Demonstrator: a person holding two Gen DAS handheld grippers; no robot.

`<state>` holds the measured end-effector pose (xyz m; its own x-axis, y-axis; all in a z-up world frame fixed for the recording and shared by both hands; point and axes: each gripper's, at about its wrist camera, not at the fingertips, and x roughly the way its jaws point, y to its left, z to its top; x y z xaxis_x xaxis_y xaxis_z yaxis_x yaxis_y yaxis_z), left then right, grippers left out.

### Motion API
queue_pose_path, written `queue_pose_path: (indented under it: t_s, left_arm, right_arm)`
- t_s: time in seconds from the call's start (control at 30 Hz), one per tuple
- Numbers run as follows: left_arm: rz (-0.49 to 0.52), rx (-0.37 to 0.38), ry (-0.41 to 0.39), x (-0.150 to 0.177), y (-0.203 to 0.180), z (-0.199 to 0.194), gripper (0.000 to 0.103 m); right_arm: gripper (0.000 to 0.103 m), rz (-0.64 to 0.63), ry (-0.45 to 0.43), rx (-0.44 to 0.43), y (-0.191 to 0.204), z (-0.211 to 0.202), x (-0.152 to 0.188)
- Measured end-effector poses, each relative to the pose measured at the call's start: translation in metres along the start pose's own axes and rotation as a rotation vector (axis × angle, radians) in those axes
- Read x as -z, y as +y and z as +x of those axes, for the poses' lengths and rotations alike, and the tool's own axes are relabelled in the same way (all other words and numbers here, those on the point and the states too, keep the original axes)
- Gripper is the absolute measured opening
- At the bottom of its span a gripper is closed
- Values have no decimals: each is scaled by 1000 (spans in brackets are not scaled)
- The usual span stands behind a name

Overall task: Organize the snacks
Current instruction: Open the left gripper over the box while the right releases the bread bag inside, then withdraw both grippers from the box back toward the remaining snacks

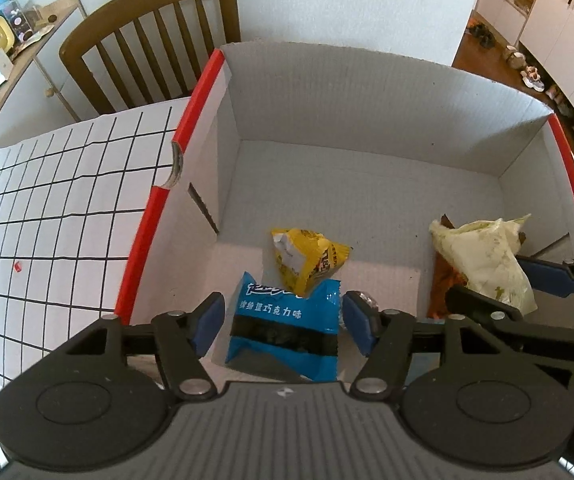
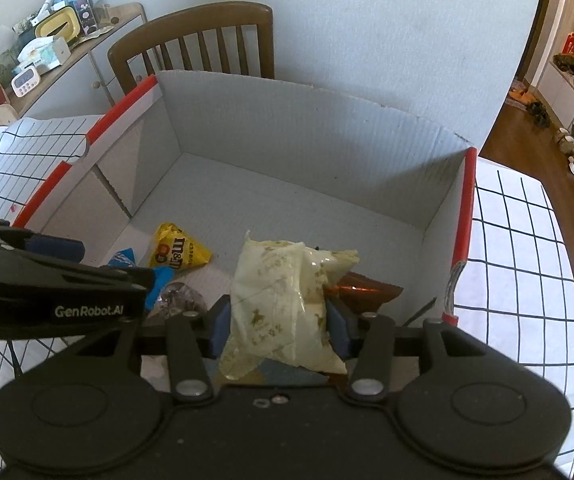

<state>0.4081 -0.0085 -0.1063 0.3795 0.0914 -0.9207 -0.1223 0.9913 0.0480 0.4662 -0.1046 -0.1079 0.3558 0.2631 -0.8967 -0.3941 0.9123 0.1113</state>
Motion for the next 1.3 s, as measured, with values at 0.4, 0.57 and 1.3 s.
queue_pose_path:
  t_s: [0.4, 0.57, 1.3]
  left_arm:
    - [-48, 13, -52, 5, 16, -32, 67]
    - [-58, 18, -78, 9, 19, -50, 67]
    - [-66, 109, -243, 66, 28, -150, 67]
  right_arm:
    - [73, 20, -45, 7, -3, -26, 4]
    - [75, 28, -74, 2, -2, -45, 6]
    - [79, 59, -250, -75, 14, -142, 41]
